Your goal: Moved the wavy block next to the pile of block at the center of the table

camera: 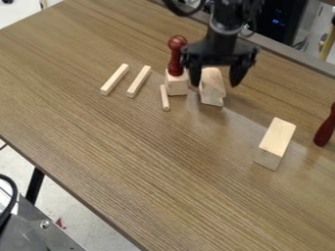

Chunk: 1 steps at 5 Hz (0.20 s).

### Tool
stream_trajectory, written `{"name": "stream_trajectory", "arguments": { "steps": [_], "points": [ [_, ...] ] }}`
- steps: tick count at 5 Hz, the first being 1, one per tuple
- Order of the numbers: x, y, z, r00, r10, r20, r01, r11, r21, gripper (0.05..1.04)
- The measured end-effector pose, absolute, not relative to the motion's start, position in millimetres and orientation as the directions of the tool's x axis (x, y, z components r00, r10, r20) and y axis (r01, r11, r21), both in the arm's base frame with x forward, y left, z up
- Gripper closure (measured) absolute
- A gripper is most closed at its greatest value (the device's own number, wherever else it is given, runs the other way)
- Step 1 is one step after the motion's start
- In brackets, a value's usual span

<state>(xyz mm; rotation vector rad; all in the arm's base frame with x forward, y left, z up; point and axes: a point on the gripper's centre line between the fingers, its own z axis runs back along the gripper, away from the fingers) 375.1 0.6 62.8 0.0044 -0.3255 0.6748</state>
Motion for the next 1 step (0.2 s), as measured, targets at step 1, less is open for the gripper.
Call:
{"name": "stream_trajectory", "arguments": {
  "steps": [1],
  "points": [
    [378.2, 5.9, 96.4, 0.726, 0.588, 0.357, -0.595, 0.797, -0.103, 0.084]
  ]
}}
